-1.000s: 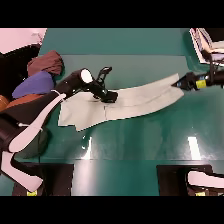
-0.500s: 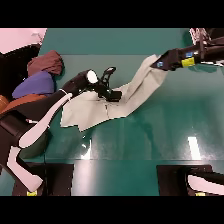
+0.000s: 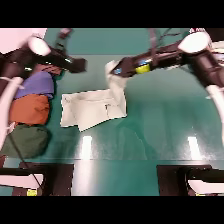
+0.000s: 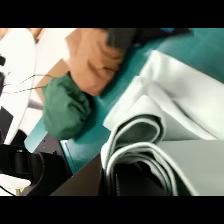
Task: Fold the shirts.
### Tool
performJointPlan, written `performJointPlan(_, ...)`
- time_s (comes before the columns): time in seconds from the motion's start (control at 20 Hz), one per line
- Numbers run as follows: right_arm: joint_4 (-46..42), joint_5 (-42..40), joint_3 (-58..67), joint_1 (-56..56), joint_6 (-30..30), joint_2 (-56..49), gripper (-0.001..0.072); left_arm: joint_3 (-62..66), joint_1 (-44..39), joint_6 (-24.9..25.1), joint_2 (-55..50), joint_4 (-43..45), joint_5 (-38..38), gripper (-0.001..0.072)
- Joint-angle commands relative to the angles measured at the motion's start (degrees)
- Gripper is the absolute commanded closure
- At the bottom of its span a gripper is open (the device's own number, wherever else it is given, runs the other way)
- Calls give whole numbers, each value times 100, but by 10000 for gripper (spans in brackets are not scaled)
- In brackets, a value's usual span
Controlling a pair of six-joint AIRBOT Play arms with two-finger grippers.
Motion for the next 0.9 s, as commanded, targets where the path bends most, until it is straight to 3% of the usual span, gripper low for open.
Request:
performJointPlan(0.0, 240, -590, 647, 1038, -186, -1021, 692, 15, 933, 9, 754, 546, -286, 682)
performJointPlan(0.05, 243, -584, 964, 1241, -188, -1388, 656, 13, 1152, 7, 863, 544, -389, 681)
performJointPlan(0.1, 243, -527, 1233, 1375, -273, -1694, 404, 15, 1325, 7, 935, 542, -503, 681)
performJointPlan(0.15, 243, -391, 1473, 1456, -326, -1969, 89, 13, 1445, 9, 973, 542, -619, 681)
performJointPlan(0.2, 243, -81, 1696, 1471, -330, -2188, 45, 13, 1541, 11, 986, 542, -750, 681)
performJointPlan(0.25, 240, 256, 1899, 1432, -310, -2358, 74, 13, 1593, 31, 986, 542, -841, 681)
performJointPlan(0.35, 151, 887, 2065, 1211, -127, -2494, 307, 13, 1596, 55, 986, 542, -920, 681)
performJointPlan(0.6, -1169, 2044, 2052, 337, 538, -2483, 308, 13, 1596, 55, 986, 498, -1054, 681)
performJointPlan(0.7, -1545, 2380, 2050, -33, 643, -2483, 379, 13, 1596, 57, 986, 498, -1071, 681)
performJointPlan(0.85, -1759, 2704, 2050, -584, 802, -2483, 389, 13, 1596, 197, 986, 498, -1084, 682)
